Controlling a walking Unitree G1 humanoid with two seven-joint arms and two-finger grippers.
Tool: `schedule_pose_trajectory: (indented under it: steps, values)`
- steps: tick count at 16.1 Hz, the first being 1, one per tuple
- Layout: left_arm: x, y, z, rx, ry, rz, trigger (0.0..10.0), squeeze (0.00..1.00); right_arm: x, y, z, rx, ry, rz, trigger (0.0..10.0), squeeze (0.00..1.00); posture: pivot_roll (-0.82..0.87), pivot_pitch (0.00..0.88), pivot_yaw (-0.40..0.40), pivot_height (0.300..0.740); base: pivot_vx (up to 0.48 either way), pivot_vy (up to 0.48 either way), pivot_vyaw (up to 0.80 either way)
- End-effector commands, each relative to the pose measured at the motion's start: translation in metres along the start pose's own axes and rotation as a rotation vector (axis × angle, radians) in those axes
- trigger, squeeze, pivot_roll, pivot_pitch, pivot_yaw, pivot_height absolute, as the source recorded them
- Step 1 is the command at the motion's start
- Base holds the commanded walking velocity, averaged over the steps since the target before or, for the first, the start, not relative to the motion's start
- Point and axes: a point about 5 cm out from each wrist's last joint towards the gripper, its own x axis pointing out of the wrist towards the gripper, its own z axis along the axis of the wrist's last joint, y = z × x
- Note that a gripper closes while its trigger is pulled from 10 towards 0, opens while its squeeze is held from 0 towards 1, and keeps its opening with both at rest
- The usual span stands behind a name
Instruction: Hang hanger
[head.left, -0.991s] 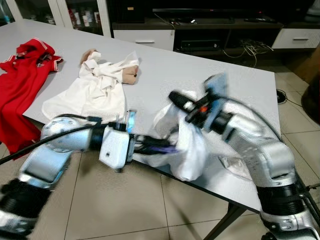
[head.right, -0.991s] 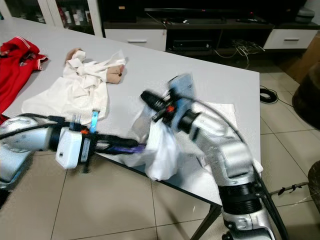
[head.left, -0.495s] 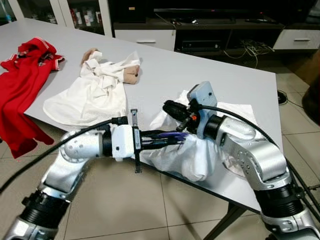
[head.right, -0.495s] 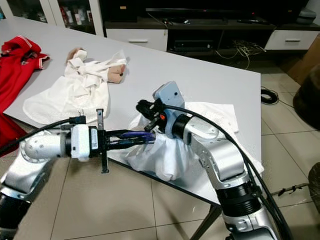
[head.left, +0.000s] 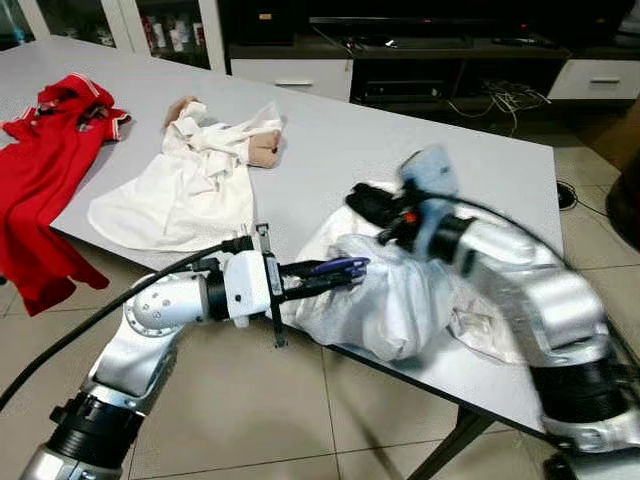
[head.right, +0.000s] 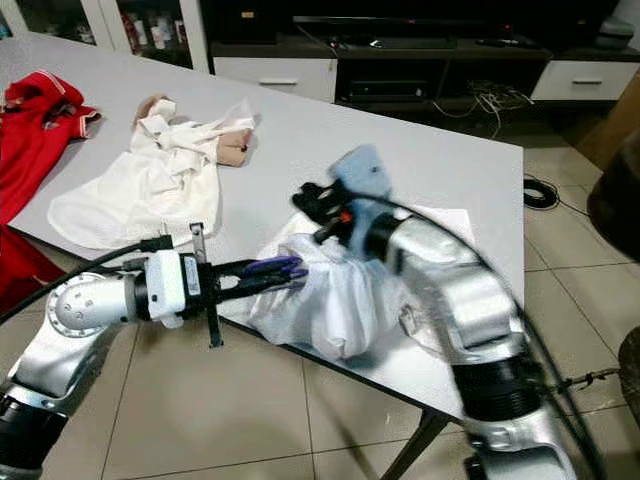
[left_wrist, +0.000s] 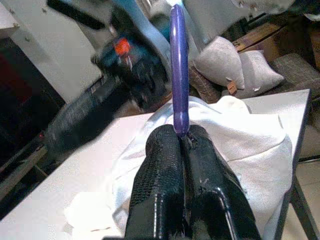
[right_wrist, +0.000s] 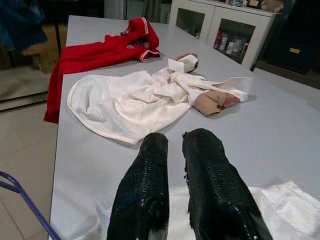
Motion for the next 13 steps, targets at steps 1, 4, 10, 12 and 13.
schedule_pose_trajectory:
  steps: [1,4,10,12,13]
  values:
    - [0.002,-0.003,-0.001,-0.005,0.004,-0.009,10.0,0.00,-0.007,-0.002,-0.002,0.007,0.009,0.007,10.0,0.00,0.01,0.049,-0.023,0.740,0.000,0.000,0.00]
    - [0.004,-0.004,-0.002,-0.011,0.003,-0.017,10.0,0.00,-0.020,-0.005,-0.005,-0.036,0.044,0.024,10.0,0.00,0.00,0.045,-0.018,0.740,0.000,0.000,0.00]
    - [0.002,-0.002,-0.004,0.011,0.022,-0.033,10.0,0.00,-0.080,-0.005,0.017,-0.284,0.059,0.164,10.0,0.00,-0.01,0.044,-0.016,0.740,0.000,0.000,0.00]
    - [0.003,-0.002,-0.004,0.019,0.024,-0.042,10.0,0.00,-0.088,0.007,0.014,-0.291,0.078,0.251,10.0,0.07,-0.02,0.044,-0.014,0.740,0.000,0.000,0.00]
    - [0.004,-0.002,-0.004,0.027,0.026,-0.054,10.0,0.00,-0.088,0.012,0.011,-0.282,0.089,0.283,10.0,1.00,-0.02,0.046,-0.014,0.740,0.000,0.000,0.00]
